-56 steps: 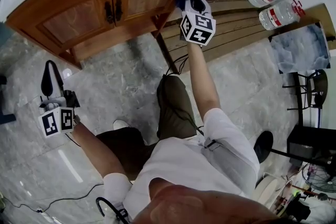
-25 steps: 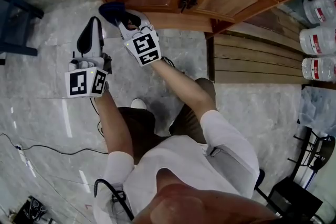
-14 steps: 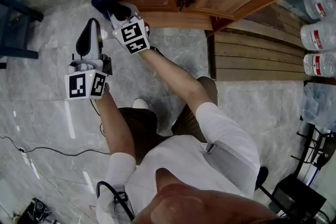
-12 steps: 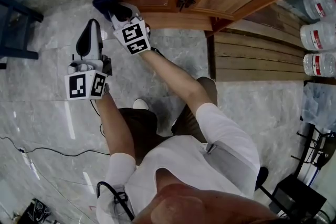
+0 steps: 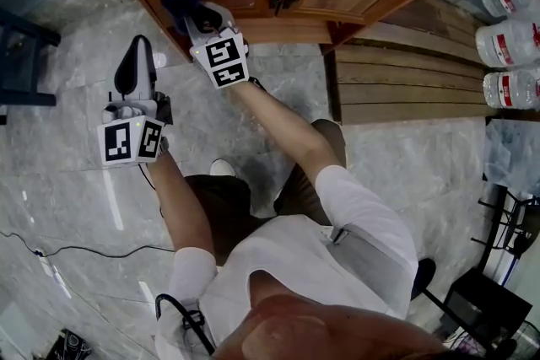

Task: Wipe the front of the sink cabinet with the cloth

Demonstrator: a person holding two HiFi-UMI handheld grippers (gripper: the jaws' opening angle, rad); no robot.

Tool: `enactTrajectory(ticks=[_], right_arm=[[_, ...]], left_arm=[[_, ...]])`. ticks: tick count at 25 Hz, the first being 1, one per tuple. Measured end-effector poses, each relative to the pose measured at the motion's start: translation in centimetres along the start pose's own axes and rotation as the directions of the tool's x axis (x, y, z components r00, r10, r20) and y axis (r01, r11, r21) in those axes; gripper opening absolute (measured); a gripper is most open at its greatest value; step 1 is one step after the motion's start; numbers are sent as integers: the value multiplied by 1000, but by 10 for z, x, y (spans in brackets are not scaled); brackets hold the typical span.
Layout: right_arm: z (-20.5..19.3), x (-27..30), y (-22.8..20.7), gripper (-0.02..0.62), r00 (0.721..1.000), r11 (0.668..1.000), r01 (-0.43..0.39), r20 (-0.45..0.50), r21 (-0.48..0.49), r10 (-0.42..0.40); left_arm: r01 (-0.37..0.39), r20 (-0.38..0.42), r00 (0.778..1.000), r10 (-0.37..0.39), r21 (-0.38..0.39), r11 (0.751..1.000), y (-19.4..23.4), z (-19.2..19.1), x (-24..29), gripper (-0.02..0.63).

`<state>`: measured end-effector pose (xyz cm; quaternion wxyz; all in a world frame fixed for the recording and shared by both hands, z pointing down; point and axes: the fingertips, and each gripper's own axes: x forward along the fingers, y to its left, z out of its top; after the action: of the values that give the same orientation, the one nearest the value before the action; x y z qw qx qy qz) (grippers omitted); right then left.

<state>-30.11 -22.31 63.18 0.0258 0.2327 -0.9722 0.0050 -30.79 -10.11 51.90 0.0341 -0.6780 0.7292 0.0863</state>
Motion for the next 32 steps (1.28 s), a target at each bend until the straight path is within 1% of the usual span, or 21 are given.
enactTrajectory(ticks=[10,19,27,32], right_arm=[[-19,-39,-52,70,995,995,102,-23,14,-102],[-25,-69,-90,71,982,982,188,-19,28,-188],[-43,-96,-118,69,967,966,255,-42,36,-253],[-51,-108,-124,69,960,961,275,-56,17,-274]], left_arm=[[11,-5,1000,-11,-5,1000,-2,-4,4,5],[16,-8,1000,-16,-8,1000,-4,-6,8,5],[22,-7,1000,-23,-9,1000,-6,-10,9,5],[28,-13,1000,-28,-8,1000,-8,-10,9,5]])
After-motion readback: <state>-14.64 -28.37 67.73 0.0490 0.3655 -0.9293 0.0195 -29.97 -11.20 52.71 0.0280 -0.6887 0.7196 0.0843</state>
